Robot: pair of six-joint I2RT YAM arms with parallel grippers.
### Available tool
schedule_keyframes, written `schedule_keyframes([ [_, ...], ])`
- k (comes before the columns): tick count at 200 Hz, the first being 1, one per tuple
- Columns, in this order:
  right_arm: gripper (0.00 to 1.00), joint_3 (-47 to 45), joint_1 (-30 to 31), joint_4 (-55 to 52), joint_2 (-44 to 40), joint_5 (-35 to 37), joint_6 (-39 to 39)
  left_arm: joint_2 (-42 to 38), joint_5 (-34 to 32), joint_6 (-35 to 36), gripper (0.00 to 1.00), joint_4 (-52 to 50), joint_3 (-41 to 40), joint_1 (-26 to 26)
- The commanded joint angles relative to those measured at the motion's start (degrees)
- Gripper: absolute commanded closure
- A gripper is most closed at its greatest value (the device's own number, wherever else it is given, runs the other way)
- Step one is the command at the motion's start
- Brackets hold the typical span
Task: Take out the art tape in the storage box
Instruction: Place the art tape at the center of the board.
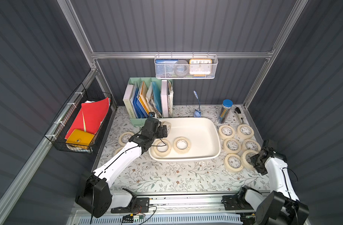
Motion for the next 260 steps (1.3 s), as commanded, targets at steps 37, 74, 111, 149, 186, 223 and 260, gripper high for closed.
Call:
schedule_keyframes([
  [37,1.00,-1.73,-9.49,8.34,2.48,-1.18,-1.97,-2.34,-0.29,0.01,0.00,-0.70,-1.35,-0.36],
  [74,1.00,-3.57,-13.63,10.83,6.96,-3.44,-5.13,-1.14,-0.33,0.01,0.00,-0.53,-0.92,-0.30],
  [111,1.00,-5.17,-13.64,15.00,12.81,-4.88,-5.41,-0.93,-0.76,0.54,0.00,-0.86,-0.25,-0.37],
  [149,1.00,-5.72,-13.73,18.37,13.79,-4.39,-6.84,-1.19,-2.08,0.22,0.00,-2.76,-0.64,-0.36],
  [186,0.63,-5.22,-13.64,17.75,13.87,-5.76,-7.61,-1.11,-2.30,-0.34,0.00,-3.84,-1.35,-0.36],
  [223,0.32,-4.85,-13.63,15.85,7.69,-5.39,-9.35,-0.12,-2.28,0.63,0.00,-5.63,-0.76,-0.36],
  [260,0.30,-2.14,-10.53,12.31,0.27,-7.89,-8.71,0.83,-0.90,0.71,0.00,-6.38,-0.65,-0.36],
])
